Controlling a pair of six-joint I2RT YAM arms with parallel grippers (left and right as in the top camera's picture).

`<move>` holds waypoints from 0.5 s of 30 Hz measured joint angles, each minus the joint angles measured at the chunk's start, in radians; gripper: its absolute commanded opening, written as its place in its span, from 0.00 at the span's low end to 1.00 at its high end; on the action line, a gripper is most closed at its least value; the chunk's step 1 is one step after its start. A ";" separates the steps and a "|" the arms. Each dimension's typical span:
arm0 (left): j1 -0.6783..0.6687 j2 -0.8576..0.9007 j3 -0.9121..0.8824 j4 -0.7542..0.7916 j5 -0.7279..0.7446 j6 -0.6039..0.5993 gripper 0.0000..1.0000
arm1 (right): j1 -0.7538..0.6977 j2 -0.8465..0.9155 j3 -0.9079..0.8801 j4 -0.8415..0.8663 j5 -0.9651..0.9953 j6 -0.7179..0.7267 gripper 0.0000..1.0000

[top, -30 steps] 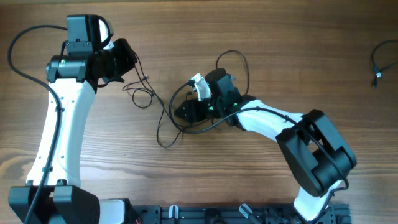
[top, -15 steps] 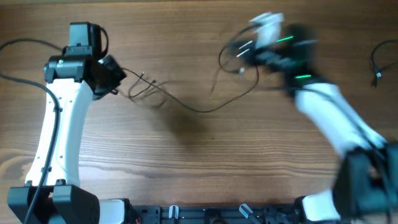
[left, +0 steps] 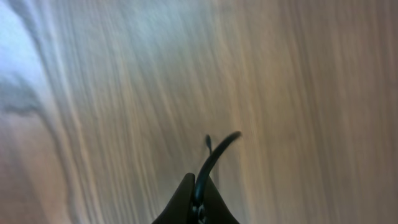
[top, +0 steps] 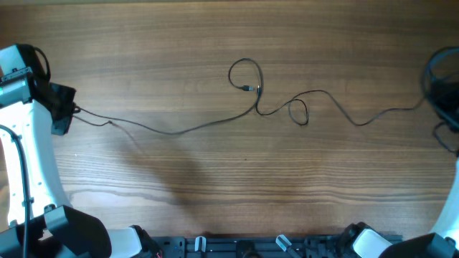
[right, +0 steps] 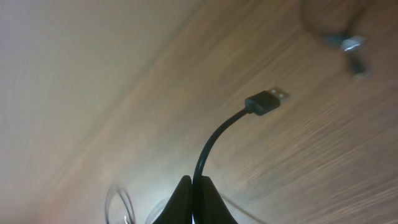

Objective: Untangle cables

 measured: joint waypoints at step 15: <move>-0.171 0.000 -0.008 0.017 0.063 -0.014 0.06 | 0.879 0.422 -0.001 0.142 0.412 0.018 1.00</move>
